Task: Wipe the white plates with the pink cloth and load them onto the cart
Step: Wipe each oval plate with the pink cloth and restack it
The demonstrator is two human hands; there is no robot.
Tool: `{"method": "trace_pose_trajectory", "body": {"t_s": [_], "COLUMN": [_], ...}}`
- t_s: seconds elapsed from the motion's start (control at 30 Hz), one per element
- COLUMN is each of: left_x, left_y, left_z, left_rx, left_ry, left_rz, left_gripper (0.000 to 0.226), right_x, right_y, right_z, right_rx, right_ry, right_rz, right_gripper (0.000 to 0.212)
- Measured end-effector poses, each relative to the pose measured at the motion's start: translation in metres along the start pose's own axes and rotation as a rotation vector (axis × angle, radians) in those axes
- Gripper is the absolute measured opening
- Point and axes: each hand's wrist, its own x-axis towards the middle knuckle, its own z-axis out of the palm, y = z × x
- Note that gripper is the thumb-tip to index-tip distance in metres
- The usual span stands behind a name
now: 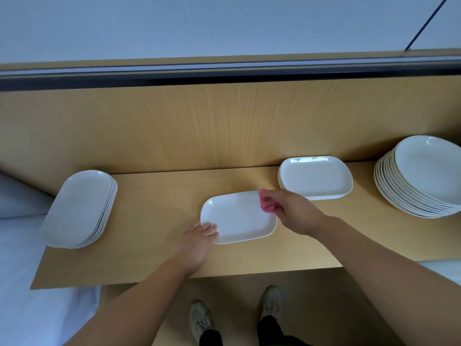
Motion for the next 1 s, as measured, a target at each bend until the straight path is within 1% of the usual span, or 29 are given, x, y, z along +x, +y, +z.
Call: {"method": "trace_pose_trajectory", "body": {"t_s": [0.07, 0.13, 0.17, 0.23, 0.3, 0.4, 0.47, 0.57, 0.63, 0.7, 0.83, 0.93, 1.0], "left_x": [0.002, 0.006, 0.008, 0.012, 0.015, 0.020, 0.021, 0.018, 0.015, 0.014, 0.016, 0.020, 0.022], "left_y": [0.000, 0.001, 0.001, 0.004, 0.006, 0.002, -0.003, -0.010, -0.011, -0.013, -0.021, -0.028, -0.032], "left_z": [-0.009, -0.022, -0.027, -0.036, -0.051, -0.074, -0.088, -0.106, -0.116, -0.123, -0.120, -0.114, -0.109], "left_rx": [0.014, -0.044, -0.019, -0.064, -0.119, -0.269, -0.365, -0.518, -0.624, -0.684, -0.752, -0.770, -0.803], "left_ry": [-0.011, -0.030, 0.029, 0.102, 0.088, 0.120, 0.187, 0.213, 0.228, 0.232, 0.227, 0.204, 0.157], "left_rz": [0.035, -0.011, -0.015, -0.072, -0.170, -0.284, -0.319, -0.319, -0.317, -0.319, -0.348, -0.402, -0.448], "left_gripper": [0.042, 0.032, 0.034, 0.039, 0.037, 0.032, 0.035, 0.030, 0.023, 0.022, 0.025, 0.036, 0.046], "right_x": [0.002, 0.002, 0.001, 0.000, 0.001, 0.007, 0.011, 0.015, 0.016, 0.018, 0.021, 0.024, 0.027], "right_y": [0.001, 0.000, -0.001, -0.005, -0.010, -0.019, -0.025, -0.033, -0.039, -0.044, -0.046, -0.044, -0.044], "right_z": [-0.004, -0.008, -0.010, -0.014, -0.020, -0.029, -0.033, -0.038, -0.040, -0.040, -0.032, -0.023, -0.018], "right_rx": [-0.009, -0.010, -0.012, -0.028, -0.029, -0.021, -0.017, -0.031, -0.039, -0.049, -0.064, -0.068, -0.080], "right_ry": [0.017, 0.041, 0.061, 0.112, 0.159, 0.239, 0.279, 0.309, 0.322, 0.329, 0.306, 0.274, 0.270], "right_rz": [-0.024, -0.031, -0.043, -0.085, -0.113, -0.155, -0.190, -0.235, -0.268, -0.293, -0.324, -0.306, -0.309], "right_gripper": [0.035, 0.035, 0.037, 0.039, 0.041, 0.042, 0.046, 0.051, 0.050, 0.047, 0.045, 0.049, 0.048]}}
